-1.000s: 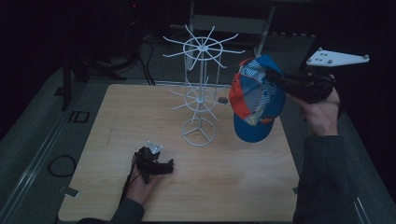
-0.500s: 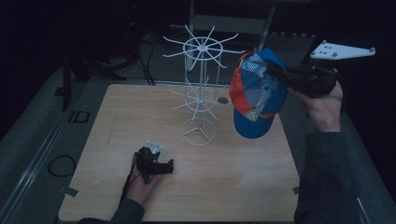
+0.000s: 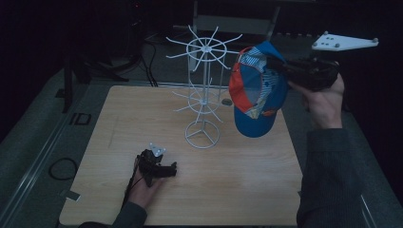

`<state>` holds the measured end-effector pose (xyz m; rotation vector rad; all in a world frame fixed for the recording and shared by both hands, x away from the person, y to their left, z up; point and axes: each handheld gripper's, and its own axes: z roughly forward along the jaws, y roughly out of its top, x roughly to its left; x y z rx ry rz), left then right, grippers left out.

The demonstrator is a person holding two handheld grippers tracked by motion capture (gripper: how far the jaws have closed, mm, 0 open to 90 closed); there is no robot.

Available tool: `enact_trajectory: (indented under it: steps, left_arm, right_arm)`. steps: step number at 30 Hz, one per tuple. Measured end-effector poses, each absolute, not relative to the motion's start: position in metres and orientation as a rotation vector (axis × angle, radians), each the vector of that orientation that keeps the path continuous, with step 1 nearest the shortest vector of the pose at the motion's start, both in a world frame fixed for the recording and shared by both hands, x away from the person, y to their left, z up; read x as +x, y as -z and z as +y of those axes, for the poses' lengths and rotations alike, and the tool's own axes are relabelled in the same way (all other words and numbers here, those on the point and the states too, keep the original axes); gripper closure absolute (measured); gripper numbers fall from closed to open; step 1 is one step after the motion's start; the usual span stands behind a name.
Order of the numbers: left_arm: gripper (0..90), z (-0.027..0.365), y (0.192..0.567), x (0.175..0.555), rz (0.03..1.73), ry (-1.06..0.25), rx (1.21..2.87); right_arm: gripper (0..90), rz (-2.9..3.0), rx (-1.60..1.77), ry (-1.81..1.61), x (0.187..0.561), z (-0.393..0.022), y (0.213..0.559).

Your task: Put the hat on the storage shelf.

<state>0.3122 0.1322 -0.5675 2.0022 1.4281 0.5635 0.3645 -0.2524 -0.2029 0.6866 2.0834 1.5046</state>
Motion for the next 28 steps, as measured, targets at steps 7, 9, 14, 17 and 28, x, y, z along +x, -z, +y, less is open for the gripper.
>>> enact_trajectory:
  steps: [7, 9, 14, 17, 28]
  left_arm:
    - [2.4, 0.132, 0.567, 0.312, 1.429, -0.562, 2.005]
    - [2.4, 0.132, 0.567, 0.312, 1.428, -0.560, 2.007]
    - [2.4, 0.132, 0.567, 0.312, 1.428, -0.559, 2.006]
    - [2.4, 0.132, 0.567, 0.312, 1.430, -0.559, 2.004]
    - [2.4, 0.132, 0.567, 0.312, 1.427, -0.558, 2.005]
  right_arm:
    - [84.7, 2.164, 0.712, -1.470, 0.380, -0.240, 0.221]
    - [84.7, 2.177, 0.732, -1.455, 0.383, -0.241, 0.228]
    - [81.0, 2.202, 0.769, -1.409, 0.386, -0.244, 0.239]
    - [61.6, 2.234, 0.769, -1.380, 0.384, -0.246, 0.245]
    - [23.0, 2.221, 0.858, -1.266, 0.377, -0.254, 0.262]
